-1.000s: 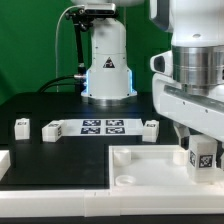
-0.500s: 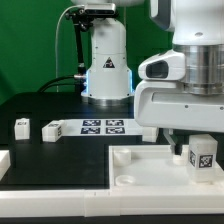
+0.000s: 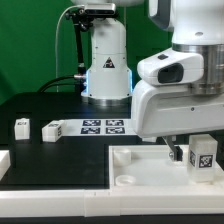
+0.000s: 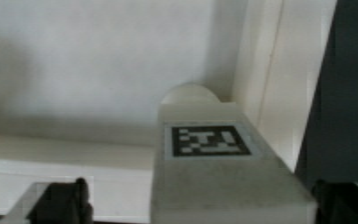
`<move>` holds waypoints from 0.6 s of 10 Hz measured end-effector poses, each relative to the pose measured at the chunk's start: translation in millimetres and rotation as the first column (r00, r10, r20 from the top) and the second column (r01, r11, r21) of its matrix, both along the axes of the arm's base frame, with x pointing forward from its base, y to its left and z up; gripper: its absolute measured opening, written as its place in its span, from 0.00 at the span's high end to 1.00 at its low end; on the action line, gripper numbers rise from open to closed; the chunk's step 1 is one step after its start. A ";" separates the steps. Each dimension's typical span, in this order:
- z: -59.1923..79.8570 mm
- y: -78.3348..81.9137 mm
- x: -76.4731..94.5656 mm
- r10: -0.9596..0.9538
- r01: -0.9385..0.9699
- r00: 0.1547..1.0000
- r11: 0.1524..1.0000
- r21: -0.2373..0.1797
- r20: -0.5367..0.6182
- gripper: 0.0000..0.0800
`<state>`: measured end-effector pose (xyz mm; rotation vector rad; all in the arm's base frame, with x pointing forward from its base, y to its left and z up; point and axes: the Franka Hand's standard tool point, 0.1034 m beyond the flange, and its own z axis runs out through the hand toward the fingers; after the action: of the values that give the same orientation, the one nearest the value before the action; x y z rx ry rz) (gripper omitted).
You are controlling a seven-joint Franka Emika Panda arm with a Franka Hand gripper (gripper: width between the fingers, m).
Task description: Assemble one leg
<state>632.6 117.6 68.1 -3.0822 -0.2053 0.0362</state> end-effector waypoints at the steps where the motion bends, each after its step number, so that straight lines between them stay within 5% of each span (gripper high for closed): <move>1: 0.0 -0.2 0.0 0.000 0.000 1.000 1.000 0.000 0.000 0.49; 2: 0.0 -0.1 0.0 -0.018 0.018 1.000 1.000 0.000 -0.001 0.49; 3: -0.1 -0.2 0.0 -0.045 0.045 0.999 0.999 -0.001 -0.002 0.64; 5: 0.0 0.3 0.4 -0.095 0.095 0.996 0.996 0.001 -0.002 0.64; 6: -0.6 -0.1 -0.2 -0.296 0.296 0.955 0.955 -0.003 -0.008 0.64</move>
Offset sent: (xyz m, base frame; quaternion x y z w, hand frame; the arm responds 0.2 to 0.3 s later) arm 0.0000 0.0000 0.0000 0.0000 0.0000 0.0000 1.0000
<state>632.4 117.5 67.4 -3.0766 0.2592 0.0372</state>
